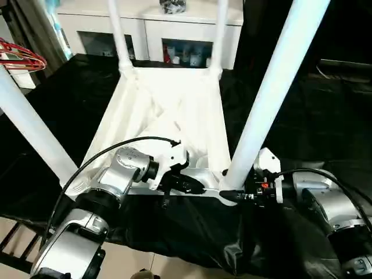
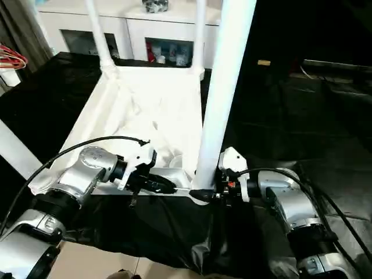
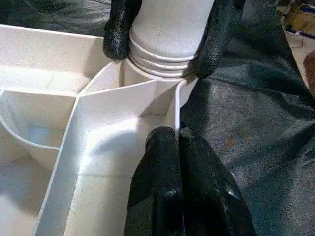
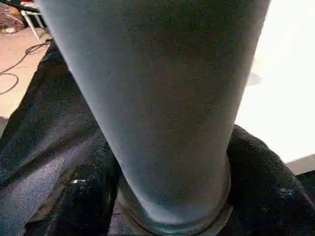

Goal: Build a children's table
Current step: Rotate leg to tighten

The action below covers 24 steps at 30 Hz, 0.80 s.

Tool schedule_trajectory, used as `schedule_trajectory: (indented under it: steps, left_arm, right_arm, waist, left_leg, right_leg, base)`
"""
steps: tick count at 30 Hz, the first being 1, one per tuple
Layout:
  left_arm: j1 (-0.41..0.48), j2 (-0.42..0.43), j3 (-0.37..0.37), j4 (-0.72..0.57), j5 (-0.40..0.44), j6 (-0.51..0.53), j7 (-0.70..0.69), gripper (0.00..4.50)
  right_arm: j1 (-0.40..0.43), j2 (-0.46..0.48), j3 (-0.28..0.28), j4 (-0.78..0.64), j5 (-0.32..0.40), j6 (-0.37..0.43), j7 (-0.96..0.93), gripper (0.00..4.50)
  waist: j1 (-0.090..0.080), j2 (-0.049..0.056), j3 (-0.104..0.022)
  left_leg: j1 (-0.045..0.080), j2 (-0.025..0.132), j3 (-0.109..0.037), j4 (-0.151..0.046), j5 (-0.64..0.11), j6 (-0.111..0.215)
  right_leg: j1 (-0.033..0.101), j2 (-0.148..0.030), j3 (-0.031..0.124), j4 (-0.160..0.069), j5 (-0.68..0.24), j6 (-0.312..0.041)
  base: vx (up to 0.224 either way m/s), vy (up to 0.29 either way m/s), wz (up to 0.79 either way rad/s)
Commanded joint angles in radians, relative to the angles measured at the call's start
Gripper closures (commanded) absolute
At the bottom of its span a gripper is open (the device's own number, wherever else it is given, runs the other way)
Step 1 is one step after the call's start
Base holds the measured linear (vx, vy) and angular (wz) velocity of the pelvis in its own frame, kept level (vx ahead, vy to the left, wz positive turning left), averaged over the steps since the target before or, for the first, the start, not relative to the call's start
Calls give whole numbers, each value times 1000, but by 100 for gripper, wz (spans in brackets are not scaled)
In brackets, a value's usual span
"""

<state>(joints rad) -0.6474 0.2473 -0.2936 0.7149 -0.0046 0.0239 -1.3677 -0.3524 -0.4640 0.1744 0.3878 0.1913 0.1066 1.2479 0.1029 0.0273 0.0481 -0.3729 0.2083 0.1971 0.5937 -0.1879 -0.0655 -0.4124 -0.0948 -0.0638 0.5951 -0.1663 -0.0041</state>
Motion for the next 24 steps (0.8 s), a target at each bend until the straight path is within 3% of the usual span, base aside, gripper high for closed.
schedule_trajectory:
  steps: [1,4,5,9,10,14,19,22,24]
  left_arm:
    - [-27,-38,21,-37,-19,-20,75,450]
    - [-39,-76,33,-17,0,-13,172,450]
    - [-42,-88,35,-12,6,-13,199,450]
    - [-63,-149,47,16,24,20,328,450]
    - [-64,-150,47,17,25,21,333,450]
    - [-91,-213,54,42,56,59,500,450]
    - [-91,-239,48,43,67,53,519,450]
    - [-84,-233,39,40,67,42,494,450]
    - [-76,-218,36,33,65,31,474,450]
  right_arm:
    - [25,34,52,2,-13,8,-8,183]
    - [1,102,13,73,-41,-6,-163,184]
    - [-12,123,2,104,-60,-19,-228,184]
    - [-78,207,-41,227,-105,-18,-474,185]
    - [-80,210,-43,230,-105,-17,-480,185]
    - [-146,311,-80,308,-114,19,-682,185]
    - [-168,365,-67,349,-144,-48,-730,185]
    - [-173,370,-67,364,-139,-82,-713,113]
    - [-171,351,-68,362,-143,-91,-699,109]
  waist:
    - [-4,-14,-69]
    - [-7,-15,-64]
    - [-17,-19,-58]
    - [-43,-20,-55]
    - [-52,-20,-56]
    - [-67,-19,-59]
    - [-67,-18,-62]
    - [-66,-18,-63]
    - [-65,-17,-63]
  left_leg:
    - [12,26,-7,-64,-163,88]
    - [14,25,-6,-68,-197,69]
    - [18,21,-10,-74,-254,39]
    - [14,15,-16,-79,-283,12]
    - [18,13,-17,-78,-298,6]
    - [14,13,-18,-77,-273,20]
    - [10,14,-15,-75,-243,38]
    - [10,14,-13,-73,-234,49]
    - [10,14,-12,-73,-229,54]
  right_leg:
    - [55,-46,33,-56,-158,-258]
    - [51,-47,34,-65,-224,-243]
    - [51,-50,31,-80,-344,-210]
    - [49,-48,29,-88,-440,-165]
    - [47,-48,26,-94,-470,-156]
    - [48,-45,28,-92,-420,-166]
    - [50,-45,30,-84,-337,-193]
    - [52,-45,30,-82,-304,-207]
    - [52,-44,31,-80,-289,-212]
  base:
    - [0,0,0]
    - [0,0,0]
    - [0,0,0]
    - [0,0,0]
    - [0,0,0]
    - [0,0,0]
    - [0,0,0]
    - [0,0,0]
    - [0,0,0]
